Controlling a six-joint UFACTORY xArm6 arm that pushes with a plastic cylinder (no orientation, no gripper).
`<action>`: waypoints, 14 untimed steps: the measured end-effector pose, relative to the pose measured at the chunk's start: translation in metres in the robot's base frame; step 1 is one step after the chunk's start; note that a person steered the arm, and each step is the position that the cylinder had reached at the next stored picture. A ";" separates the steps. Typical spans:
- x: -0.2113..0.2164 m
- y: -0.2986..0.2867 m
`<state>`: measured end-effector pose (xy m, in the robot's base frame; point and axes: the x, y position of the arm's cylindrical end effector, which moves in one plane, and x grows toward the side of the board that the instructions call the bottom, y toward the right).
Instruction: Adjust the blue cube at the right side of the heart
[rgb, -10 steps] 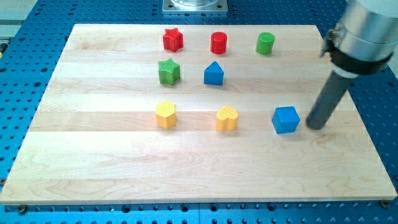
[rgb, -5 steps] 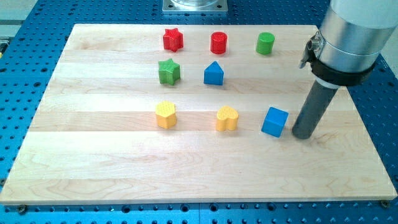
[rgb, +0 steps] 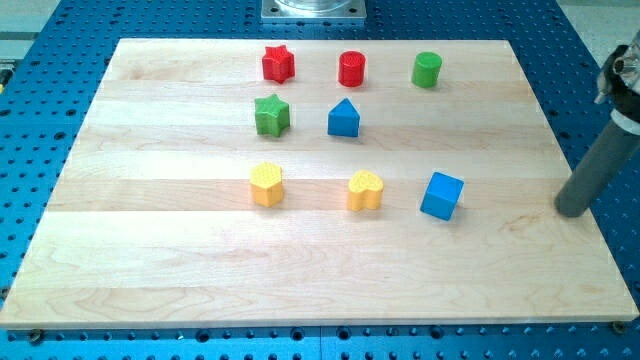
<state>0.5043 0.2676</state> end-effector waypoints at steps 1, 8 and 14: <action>0.030 -0.057; 0.040 -0.153; 0.018 -0.116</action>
<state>0.5225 0.1516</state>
